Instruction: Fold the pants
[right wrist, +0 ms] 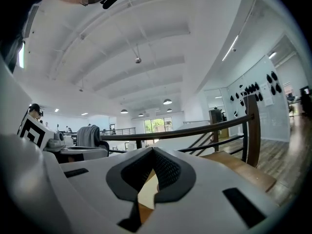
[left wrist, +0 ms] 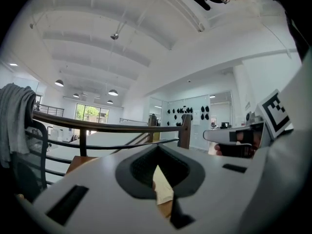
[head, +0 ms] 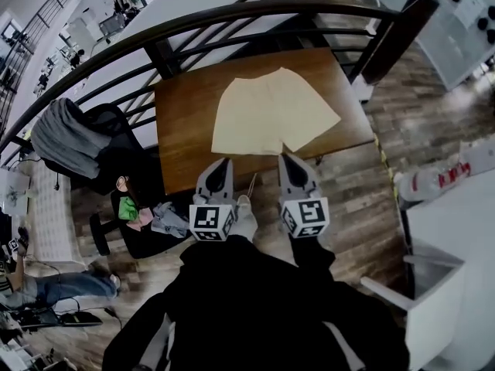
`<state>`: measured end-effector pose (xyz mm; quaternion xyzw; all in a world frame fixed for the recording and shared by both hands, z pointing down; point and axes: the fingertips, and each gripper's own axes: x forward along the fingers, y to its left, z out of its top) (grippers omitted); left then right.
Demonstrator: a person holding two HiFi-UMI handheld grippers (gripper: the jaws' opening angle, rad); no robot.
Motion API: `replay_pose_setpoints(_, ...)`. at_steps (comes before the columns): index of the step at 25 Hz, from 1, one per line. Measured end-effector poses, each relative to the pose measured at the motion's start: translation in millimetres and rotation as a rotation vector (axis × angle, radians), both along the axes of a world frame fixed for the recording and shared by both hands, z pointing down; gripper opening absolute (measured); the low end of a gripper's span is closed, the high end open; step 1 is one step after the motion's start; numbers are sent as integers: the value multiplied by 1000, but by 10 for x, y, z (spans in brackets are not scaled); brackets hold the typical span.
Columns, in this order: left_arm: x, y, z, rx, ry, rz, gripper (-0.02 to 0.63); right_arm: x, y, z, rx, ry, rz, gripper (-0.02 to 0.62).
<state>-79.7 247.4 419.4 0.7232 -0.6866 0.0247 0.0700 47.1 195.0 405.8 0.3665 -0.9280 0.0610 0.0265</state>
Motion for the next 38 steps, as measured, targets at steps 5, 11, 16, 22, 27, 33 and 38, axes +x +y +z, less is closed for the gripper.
replay_pose_setpoints(5,-454,-658,-29,-32,0,8,2,-487,-580,60,-32,19,1,2)
replay_pose_setpoints(11,-870,-1321,149,-91,0,23,2,-925,-1144,227,-86,40,2,2)
replay_pose_setpoints(16,-1160,-1691,319,-130,7,46,2,-1220,-1461,400,-130,73,4,2)
replay_pose_setpoints(22,-1359,-2059,565,-197,15,75,2,-1423,-1653,616,-188,105,6,3)
replay_pose_setpoints(27,-1449,-2243,812,-265,18,97,3,-1602,-1668,753,-224,130,-34,3)
replay_pose_setpoints(33,-1644,-2534,1087,-331,47,83,3,-1725,-1733,1164,-291,187,-64,3)
replay_pose_setpoints(38,-1767,-2771,1326,-394,57,101,32,-1968,-1683,1359,-341,180,-143,40)
